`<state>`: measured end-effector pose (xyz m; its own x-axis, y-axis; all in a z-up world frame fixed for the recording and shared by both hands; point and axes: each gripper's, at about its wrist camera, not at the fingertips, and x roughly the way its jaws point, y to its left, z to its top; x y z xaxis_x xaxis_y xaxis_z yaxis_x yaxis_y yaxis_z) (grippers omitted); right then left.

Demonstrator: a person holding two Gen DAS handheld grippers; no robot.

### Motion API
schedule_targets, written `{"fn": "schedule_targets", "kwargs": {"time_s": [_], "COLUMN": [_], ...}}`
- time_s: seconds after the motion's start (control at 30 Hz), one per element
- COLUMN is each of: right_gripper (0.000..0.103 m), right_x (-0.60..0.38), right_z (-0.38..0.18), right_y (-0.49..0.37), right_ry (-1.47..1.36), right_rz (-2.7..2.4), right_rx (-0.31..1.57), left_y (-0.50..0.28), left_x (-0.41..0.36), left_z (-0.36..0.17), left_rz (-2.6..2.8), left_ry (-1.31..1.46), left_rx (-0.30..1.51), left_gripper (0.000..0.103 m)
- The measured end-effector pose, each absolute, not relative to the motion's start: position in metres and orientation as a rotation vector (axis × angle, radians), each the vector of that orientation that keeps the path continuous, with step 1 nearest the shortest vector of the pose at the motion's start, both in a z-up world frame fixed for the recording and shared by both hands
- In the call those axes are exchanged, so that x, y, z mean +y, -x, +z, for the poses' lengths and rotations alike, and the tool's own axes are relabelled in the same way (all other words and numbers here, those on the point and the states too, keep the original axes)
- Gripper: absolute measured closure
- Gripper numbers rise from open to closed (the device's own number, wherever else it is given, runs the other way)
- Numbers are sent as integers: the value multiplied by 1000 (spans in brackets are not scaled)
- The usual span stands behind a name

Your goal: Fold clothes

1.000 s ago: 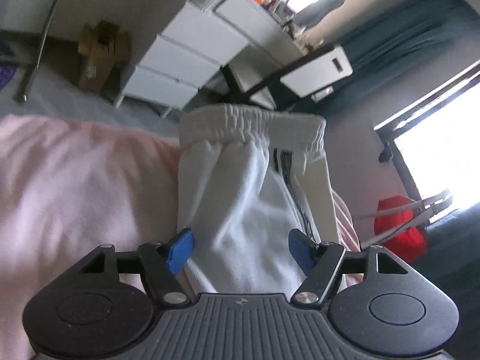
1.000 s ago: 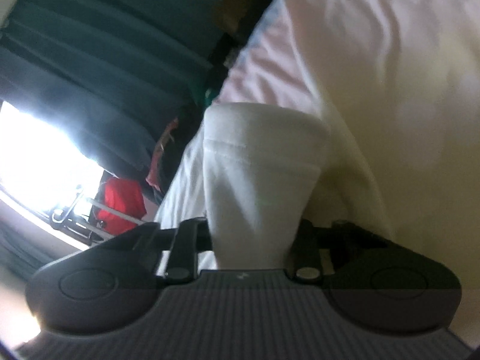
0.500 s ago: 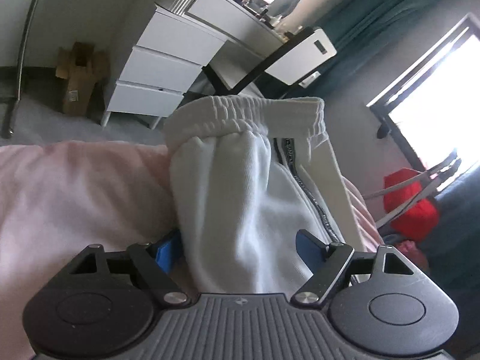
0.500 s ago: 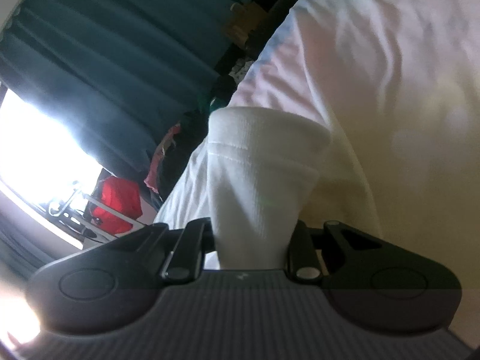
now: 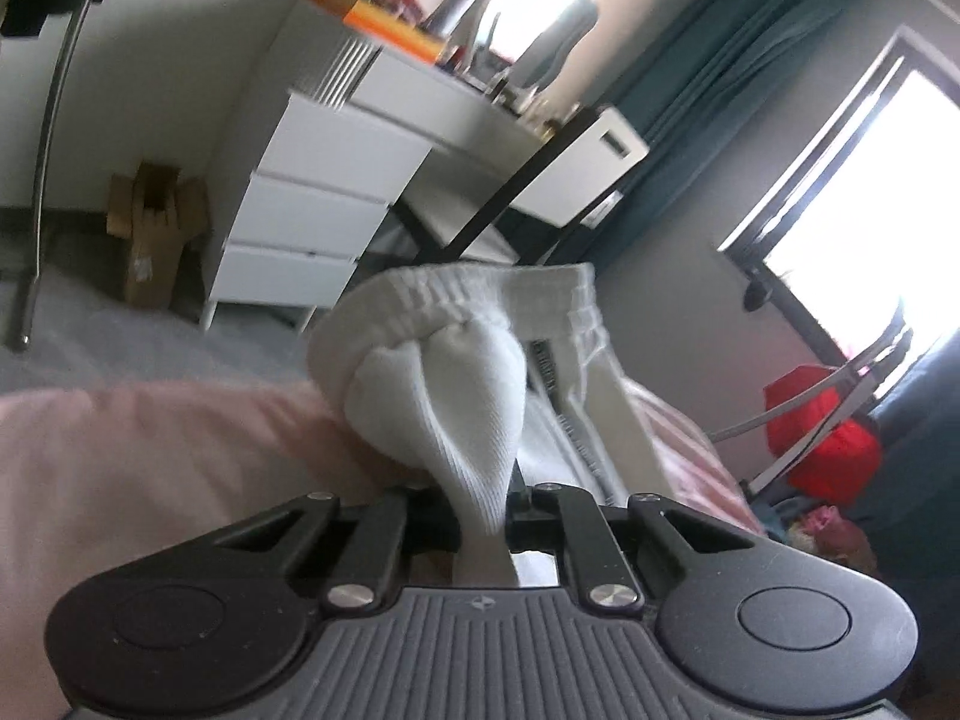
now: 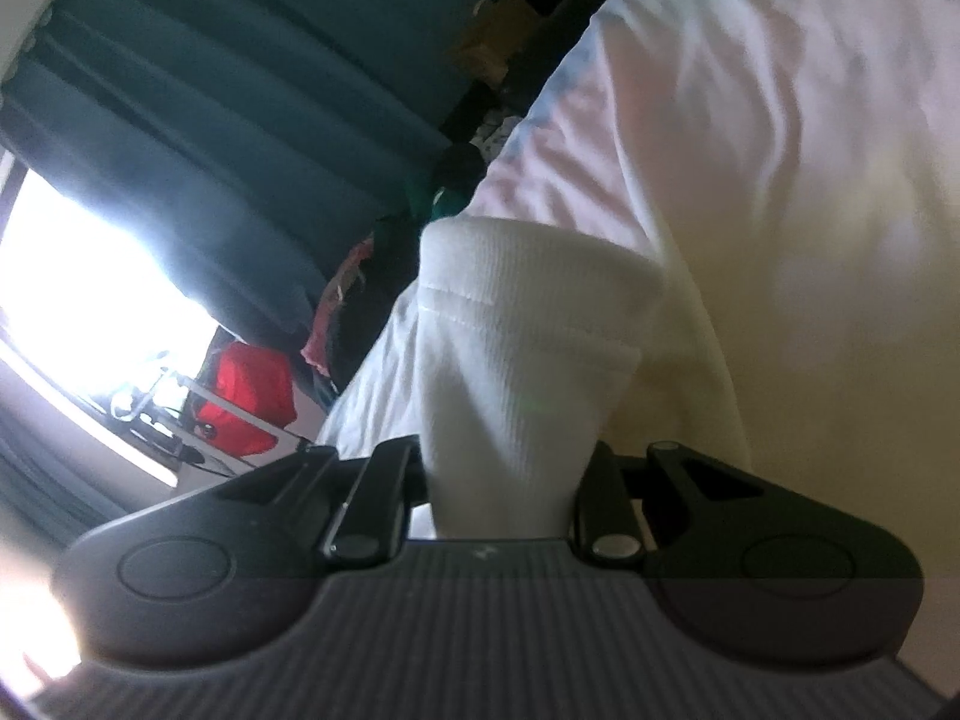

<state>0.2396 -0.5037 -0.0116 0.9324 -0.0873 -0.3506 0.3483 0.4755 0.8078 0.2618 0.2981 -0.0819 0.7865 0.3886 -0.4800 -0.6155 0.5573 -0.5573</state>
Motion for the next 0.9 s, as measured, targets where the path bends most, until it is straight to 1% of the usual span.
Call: {"fn": "schedule_targets", "kwargs": {"time_s": [0.17, 0.3, 0.4, 0.47, 0.5, 0.57, 0.63, 0.67, 0.7, 0.73, 0.9], "right_gripper": [85, 85, 85, 85, 85, 85, 85, 85, 85, 85, 84], "right_x": [-512, -527, -533, -538, -540, -542, -545, -544, -542, -541, -530], "right_z": [-1, 3, 6, 4, 3, -3, -11, -11, -11, -13, -18], "right_y": [-206, -166, -133, -117, -110, -101, -95, -95, -95, -96, -117], "right_ry": [-1113, -1162, -1171, -1164, -1163, -1184, -1216, -1196, -1168, -1169, -1175], "right_rz": [-250, -257, -263, -272, -280, -292, -303, -308, -316, -325, -355], "right_rx": [269, 274, 274, 301, 321, 343, 351, 354, 359, 363, 380], "left_y": [-226, -186, -171, -168, -169, -170, -169, -167, -165, -162, -143], "left_x": [294, 300, 298, 294, 293, 290, 286, 283, 279, 274, 236], "left_z": [-61, -54, -56, -58, -59, -61, -62, -63, -63, -62, -44], "left_rz": [569, 564, 591, 595, 587, 570, 537, 510, 496, 486, 468], "left_ry": [790, 855, 834, 794, 767, 711, 684, 691, 691, 690, 551], "left_rx": [305, 337, 446, 522, 552, 612, 663, 682, 694, 705, 687], "left_gripper": [92, 92, 91, 89, 85, 81, 67, 64, 58, 49, 39]}}
